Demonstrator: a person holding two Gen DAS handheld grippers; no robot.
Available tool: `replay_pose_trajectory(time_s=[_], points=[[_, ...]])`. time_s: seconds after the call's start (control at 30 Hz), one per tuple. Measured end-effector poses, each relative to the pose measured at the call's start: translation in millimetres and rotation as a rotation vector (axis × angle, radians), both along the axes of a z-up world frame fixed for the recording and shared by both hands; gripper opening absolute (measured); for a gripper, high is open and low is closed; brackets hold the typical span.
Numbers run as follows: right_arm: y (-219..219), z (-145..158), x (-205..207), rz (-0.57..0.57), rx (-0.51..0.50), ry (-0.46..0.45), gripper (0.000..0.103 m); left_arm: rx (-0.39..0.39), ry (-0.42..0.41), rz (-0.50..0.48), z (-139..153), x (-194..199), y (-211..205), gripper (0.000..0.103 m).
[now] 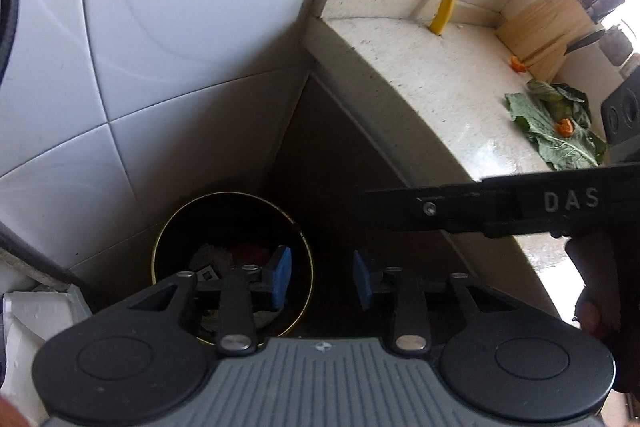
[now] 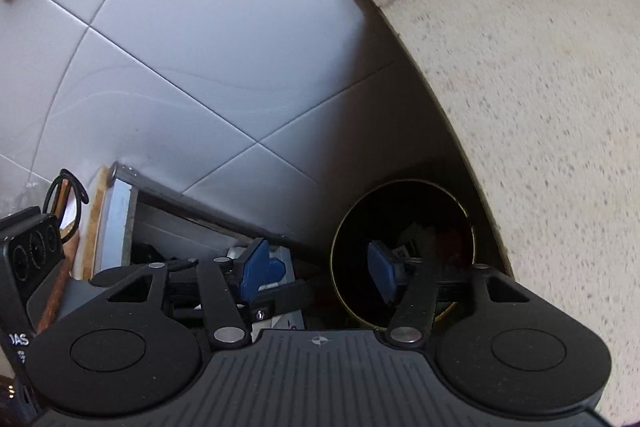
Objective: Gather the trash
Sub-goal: 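Carry the cabbage over the black bin and open the right gripper, then move both tools back over the counter toward the leafy greens and peels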
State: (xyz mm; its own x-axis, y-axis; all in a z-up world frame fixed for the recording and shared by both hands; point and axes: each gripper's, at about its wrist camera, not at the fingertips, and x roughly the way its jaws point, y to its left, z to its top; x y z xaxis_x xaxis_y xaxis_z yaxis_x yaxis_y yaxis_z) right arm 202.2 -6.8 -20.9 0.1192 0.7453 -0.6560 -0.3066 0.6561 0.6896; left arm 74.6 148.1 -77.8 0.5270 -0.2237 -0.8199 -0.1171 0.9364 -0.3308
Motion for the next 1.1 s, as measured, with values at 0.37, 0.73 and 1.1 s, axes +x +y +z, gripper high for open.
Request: replay_pose_trajectory(time_s=[0.37, 0.73, 1.1], points=[[-42, 24, -14, -0.048, 0.051, -0.025, 0.078, 0.054, -0.051, -0.038, 22, 4, -26, 0.038], [-112, 35, -27, -0.153, 0.045, -0.072, 0.084, 0.095, -0.123, -0.134, 44, 18, -83, 0.044], [-182, 17, -34, -0.251, 0.088, -0.037, 0.086, 0.127, -0.131, -0.199, 54, 34, -141, 0.046]])
